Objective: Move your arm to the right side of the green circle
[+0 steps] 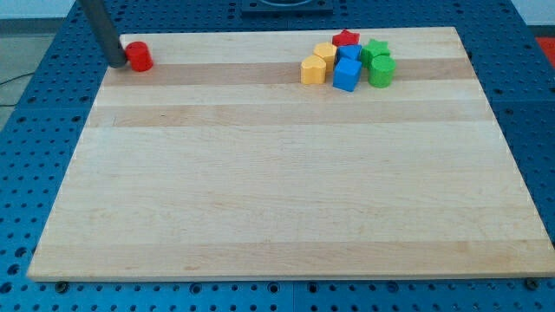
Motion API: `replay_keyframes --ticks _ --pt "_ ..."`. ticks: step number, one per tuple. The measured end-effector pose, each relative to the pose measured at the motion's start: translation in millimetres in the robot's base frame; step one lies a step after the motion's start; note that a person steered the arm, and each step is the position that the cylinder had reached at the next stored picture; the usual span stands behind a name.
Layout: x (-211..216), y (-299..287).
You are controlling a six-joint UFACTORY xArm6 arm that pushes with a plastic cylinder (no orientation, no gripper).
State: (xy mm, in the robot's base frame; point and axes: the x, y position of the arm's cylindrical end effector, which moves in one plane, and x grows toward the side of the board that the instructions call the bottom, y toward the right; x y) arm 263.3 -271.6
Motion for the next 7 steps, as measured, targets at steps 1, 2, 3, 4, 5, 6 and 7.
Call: replay_keyframes --ticks 1,2,3,4,5,6,7 --pt "8 -19" --pt "10 -33" --pt "25 -31" --pt "70 6" --pt "101 93" --pt "103 180" --pt "103 301"
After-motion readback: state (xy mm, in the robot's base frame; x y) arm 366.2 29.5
